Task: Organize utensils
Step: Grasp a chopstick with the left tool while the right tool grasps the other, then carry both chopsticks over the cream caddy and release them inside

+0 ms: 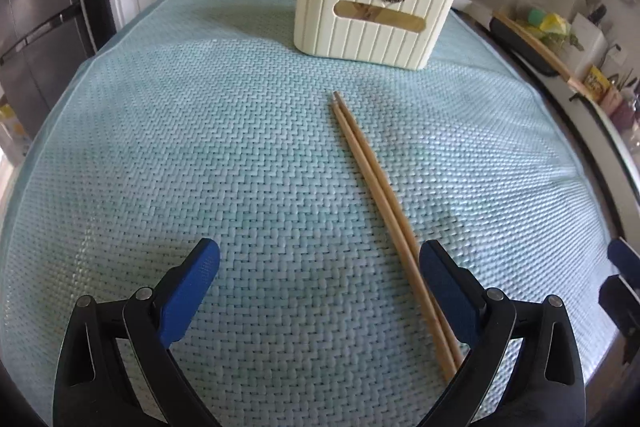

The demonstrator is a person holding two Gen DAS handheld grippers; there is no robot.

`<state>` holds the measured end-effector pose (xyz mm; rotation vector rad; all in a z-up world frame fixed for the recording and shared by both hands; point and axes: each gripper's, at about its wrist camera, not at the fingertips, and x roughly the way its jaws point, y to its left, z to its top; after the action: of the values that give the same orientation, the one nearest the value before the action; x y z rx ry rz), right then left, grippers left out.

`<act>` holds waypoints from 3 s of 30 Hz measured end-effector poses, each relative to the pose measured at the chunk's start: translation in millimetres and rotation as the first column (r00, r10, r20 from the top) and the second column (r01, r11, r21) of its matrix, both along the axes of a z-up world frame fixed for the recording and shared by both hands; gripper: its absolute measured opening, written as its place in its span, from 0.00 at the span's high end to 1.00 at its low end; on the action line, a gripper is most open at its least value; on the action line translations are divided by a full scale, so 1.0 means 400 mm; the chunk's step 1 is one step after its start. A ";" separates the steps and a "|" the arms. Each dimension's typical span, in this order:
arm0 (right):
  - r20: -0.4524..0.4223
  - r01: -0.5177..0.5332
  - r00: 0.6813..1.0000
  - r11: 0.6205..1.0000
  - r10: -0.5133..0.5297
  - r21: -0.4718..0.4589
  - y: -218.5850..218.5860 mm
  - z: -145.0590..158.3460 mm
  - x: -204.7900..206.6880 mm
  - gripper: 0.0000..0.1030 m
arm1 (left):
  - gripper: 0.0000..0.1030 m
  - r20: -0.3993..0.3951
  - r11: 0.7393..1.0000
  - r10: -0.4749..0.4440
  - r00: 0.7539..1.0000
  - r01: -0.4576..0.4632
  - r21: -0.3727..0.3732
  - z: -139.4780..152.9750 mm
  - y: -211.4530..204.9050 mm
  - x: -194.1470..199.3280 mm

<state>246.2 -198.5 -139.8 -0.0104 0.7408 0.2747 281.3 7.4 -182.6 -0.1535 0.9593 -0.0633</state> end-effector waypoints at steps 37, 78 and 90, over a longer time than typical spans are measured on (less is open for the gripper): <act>-0.179 -0.113 0.981 0.968 0.073 -0.226 0.068 -0.146 0.065 0.93 | 0.79 0.002 0.992 -0.090 0.996 0.089 0.092 -0.012 0.048 -0.089; -0.110 -0.099 0.988 0.993 0.105 0.061 -0.025 0.121 0.273 0.94 | 0.97 0.048 0.965 -0.261 0.964 0.260 0.041 0.207 0.025 0.143; 0.226 -0.103 0.971 0.988 0.074 0.118 -0.047 0.412 0.143 0.94 | 0.97 0.330 0.973 -0.203 0.922 0.227 -0.038 0.484 0.102 0.061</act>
<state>303.5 -217.1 24.8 0.0477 0.5011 0.3996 305.7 48.1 10.9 -0.1024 0.6402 -0.3196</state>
